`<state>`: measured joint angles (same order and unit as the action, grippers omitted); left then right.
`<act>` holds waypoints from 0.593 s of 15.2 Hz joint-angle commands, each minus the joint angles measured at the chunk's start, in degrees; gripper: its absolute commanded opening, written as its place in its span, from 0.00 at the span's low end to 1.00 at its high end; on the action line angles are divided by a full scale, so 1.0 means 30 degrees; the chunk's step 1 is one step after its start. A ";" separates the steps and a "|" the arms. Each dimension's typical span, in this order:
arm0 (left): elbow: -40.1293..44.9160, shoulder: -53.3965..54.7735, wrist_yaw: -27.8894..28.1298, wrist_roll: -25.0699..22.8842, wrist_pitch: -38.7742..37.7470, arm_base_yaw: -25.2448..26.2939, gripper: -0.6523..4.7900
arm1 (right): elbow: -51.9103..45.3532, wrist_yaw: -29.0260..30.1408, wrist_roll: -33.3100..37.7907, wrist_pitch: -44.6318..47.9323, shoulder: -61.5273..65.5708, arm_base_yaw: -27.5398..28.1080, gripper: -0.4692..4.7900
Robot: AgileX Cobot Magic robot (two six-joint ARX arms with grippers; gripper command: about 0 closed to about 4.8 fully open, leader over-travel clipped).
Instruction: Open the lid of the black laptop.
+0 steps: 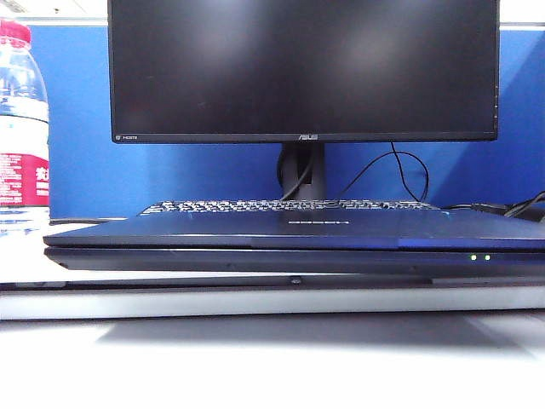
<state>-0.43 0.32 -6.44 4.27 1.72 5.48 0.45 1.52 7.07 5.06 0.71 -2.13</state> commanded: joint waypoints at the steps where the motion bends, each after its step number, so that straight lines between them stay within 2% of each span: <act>1: 0.0007 -0.0044 0.0087 -0.0430 0.0204 0.0022 0.16 | -0.0066 0.0029 0.0087 0.0248 -0.0007 0.0000 0.08; 3: 0.0007 -0.0044 -0.0007 -0.0233 0.0197 0.0022 0.16 | -0.0066 0.0036 0.0095 0.0262 -0.0007 -0.0007 0.08; 4: 0.0007 -0.0044 -0.0510 0.1035 0.0175 0.0015 0.16 | -0.0066 0.0080 0.0576 0.0255 -0.0007 -0.0007 0.08; 5: 0.0007 -0.0044 -0.1887 0.3432 -0.0044 0.0022 0.16 | -0.0066 0.0831 0.2273 0.0248 -0.0007 -0.0007 0.08; 6: 0.0000 -0.0036 -0.3920 0.4473 -0.0255 0.0015 0.16 | -0.0066 0.3002 0.4976 0.0248 -0.0015 -0.0007 0.08; 8: 0.0000 -0.0036 -0.9923 0.4634 -0.0197 -0.0007 0.16 | -0.0058 0.8918 0.6200 0.0852 -0.0015 -0.0022 0.08; 9: 0.0000 -0.0036 -1.2036 0.5377 0.0168 -0.0277 0.16 | -0.0058 1.1030 0.6615 0.0801 -0.0007 -0.0029 0.08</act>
<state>-0.43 0.34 -37.08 18.35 0.56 5.23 0.45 27.92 25.12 6.52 0.69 -2.15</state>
